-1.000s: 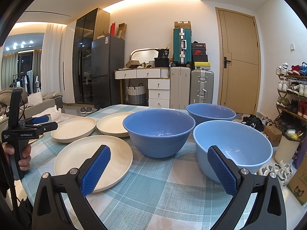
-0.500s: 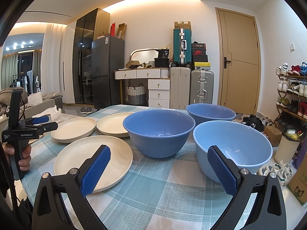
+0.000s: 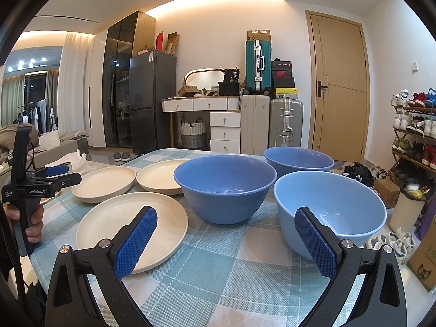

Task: Organize plates and bowls

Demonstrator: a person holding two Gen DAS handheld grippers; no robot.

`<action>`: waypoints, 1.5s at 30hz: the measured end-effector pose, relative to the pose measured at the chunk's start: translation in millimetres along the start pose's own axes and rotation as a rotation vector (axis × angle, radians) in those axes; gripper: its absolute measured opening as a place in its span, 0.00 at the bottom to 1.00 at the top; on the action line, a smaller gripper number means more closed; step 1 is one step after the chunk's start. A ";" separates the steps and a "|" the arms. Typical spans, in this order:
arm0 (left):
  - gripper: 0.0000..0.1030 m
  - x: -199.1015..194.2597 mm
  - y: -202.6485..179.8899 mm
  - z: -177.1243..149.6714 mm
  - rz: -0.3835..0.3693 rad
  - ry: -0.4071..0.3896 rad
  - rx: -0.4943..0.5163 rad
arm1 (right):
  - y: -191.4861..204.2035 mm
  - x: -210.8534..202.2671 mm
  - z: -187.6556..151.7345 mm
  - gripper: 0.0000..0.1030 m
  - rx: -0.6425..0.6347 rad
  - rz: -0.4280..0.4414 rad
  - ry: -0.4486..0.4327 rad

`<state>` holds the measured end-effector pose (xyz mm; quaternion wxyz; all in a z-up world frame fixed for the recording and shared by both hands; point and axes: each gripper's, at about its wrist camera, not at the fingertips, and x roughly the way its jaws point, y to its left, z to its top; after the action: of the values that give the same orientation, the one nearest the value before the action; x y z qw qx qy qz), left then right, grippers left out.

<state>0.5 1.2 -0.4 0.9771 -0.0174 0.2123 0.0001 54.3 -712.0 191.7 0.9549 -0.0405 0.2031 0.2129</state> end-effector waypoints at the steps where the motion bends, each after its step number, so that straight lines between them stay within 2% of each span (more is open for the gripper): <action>1: 0.98 0.0 -0.1 0.0 0.003 0.000 0.000 | -0.2 -0.1 0.0 1.00 0.001 -0.002 0.002; 8: 0.98 1.2 -7.9 0.1 0.027 -0.004 -0.004 | 4.8 7.8 1.3 1.00 -0.012 -0.020 0.020; 15: 0.98 -5.0 -1.4 1.6 0.008 0.008 -0.024 | 6.4 8.2 7.2 1.00 -0.019 -0.026 0.042; 19: 0.98 -11.9 -4.0 7.7 0.040 0.005 -0.017 | 10.6 10.3 15.2 1.00 -0.020 -0.031 0.055; 33: 0.98 -34.9 14.1 30.8 0.095 0.036 -0.095 | 38.3 16.7 52.7 1.00 -0.015 0.019 0.107; 45: 0.98 -44.7 45.6 46.9 0.132 0.085 -0.178 | 61.2 30.0 85.8 1.00 -0.020 0.083 0.146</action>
<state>-21.0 48.7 59.3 0.9596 -0.0901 0.2532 0.0827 85.0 -630.8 258.5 0.9274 -0.0570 0.2715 0.2510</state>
